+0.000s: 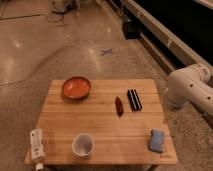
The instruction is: Place the white sponge in the ceramic bowl
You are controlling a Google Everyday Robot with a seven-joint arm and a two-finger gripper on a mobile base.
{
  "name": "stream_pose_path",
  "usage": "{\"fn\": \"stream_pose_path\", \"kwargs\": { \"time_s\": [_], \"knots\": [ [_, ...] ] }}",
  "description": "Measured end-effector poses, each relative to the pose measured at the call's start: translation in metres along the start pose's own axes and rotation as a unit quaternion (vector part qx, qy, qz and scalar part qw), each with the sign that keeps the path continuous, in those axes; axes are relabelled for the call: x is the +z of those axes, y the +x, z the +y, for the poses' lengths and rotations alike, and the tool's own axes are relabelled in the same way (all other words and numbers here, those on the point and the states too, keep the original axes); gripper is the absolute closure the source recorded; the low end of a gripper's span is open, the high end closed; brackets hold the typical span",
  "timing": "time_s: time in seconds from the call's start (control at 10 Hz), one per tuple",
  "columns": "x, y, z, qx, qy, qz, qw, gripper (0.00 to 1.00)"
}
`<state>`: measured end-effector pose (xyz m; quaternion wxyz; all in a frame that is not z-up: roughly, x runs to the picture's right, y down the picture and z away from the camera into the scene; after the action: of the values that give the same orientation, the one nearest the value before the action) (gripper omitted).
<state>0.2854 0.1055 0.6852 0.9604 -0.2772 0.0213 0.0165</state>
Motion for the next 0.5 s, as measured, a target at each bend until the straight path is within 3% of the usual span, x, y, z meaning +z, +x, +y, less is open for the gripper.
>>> {"fn": "stream_pose_path", "kwargs": {
  "time_s": [0.1,0.3,0.5],
  "knots": [
    [0.002,0.001,0.000,-0.013,0.003,0.001,0.9999,0.35],
    [0.018,0.002,0.001,-0.071,0.012,-0.007,0.9974,0.35],
    [0.040,0.004,0.008,-0.140,0.020,-0.026,0.9897,0.35]
  ]
}}
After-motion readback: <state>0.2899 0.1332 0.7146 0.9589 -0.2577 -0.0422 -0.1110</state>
